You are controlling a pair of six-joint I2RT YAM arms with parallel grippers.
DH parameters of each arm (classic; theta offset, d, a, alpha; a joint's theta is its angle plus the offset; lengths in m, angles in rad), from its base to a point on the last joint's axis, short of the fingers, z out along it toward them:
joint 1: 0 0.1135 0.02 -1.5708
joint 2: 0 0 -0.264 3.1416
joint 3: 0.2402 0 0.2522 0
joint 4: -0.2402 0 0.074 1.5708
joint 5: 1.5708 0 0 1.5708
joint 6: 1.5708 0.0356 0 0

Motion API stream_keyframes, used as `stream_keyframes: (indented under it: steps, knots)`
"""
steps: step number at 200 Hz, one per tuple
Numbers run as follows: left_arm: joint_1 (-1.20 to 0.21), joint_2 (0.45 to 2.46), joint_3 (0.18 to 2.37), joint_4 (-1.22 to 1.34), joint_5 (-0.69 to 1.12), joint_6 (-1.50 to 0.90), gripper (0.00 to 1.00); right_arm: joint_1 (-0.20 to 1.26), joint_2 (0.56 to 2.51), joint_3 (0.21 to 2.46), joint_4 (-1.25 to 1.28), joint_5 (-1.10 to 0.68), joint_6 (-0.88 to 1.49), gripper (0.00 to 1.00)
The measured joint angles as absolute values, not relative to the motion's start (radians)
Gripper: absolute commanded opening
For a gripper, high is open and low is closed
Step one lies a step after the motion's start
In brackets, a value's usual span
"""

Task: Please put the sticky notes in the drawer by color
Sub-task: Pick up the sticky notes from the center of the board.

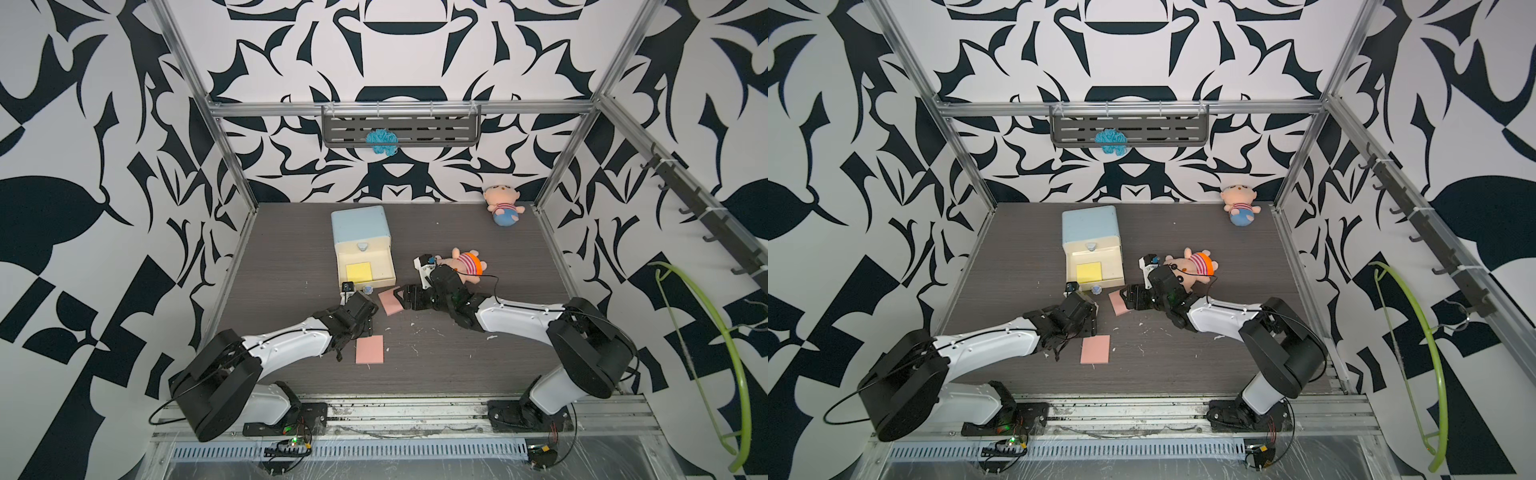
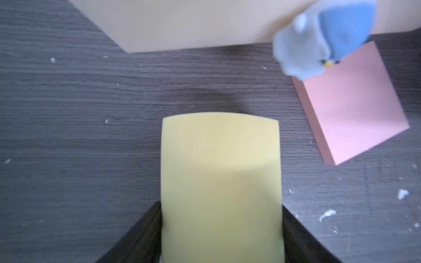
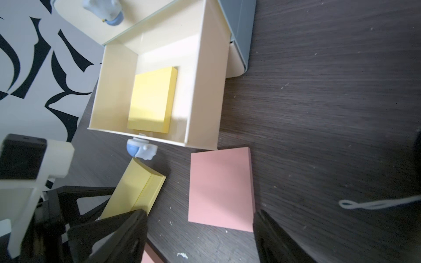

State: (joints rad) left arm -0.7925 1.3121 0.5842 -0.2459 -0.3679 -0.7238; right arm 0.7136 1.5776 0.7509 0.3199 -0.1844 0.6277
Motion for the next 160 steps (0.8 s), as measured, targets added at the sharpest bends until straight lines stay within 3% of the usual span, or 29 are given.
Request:
stream_keyframes:
  steps: [107,160]
  knots:
    - [-0.793,0.984,0.578,-0.331,-0.306,-0.683,0.75,0.713,1.634,0.873,0.340,-0.481,0.842,0.79]
    - [-0.793,0.941,0.578,-0.310,-0.245,-0.633,0.75,0.716,1.734,0.915,0.403,-0.604,0.962,0.77]
